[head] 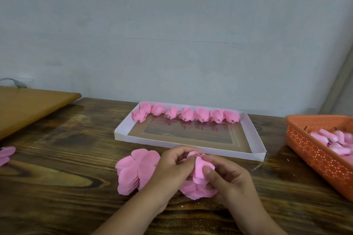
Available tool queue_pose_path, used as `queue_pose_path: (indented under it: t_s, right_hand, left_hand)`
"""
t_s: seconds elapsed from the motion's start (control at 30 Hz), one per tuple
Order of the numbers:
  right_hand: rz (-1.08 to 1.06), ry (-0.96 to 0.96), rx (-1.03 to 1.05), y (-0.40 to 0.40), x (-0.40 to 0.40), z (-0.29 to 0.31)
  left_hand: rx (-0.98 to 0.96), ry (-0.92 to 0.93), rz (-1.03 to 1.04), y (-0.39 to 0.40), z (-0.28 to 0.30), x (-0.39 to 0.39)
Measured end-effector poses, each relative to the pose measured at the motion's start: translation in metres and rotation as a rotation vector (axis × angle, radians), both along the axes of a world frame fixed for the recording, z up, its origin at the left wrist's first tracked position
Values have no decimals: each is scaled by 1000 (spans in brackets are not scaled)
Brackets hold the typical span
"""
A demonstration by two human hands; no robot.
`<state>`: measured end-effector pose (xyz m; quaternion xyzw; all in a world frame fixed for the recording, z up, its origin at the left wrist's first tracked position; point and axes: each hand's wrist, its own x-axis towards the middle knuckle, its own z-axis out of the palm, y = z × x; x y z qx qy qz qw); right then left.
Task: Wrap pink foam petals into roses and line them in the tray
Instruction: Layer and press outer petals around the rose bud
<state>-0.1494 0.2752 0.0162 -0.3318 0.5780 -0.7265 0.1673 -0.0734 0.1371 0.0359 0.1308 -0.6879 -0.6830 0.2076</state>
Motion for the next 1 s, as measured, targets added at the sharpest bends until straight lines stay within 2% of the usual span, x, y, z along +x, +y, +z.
queue_pose_path:
  t_s: [0.27, 0.5, 0.63, 0.87, 1.0]
  right_hand:
    - [-25, -19, -11, -1, -1, -3]
    - [-20, 43, 0, 1, 3, 3]
    - [-4, -26, -29, 2, -1, 0]
    - [11, -24, -45, 1, 1, 2]
    - [9, -65, -12, 1, -1, 3]
  left_hand:
    - [-83, 17, 16, -1, -3, -2]
    - [-108, 23, 31, 0, -3, -2]
    - [-142, 6, 35, 0, -5, -3]
    - [-209, 5, 53, -2, -7, -4]
    - [-166, 23, 7, 0, -7, -3]
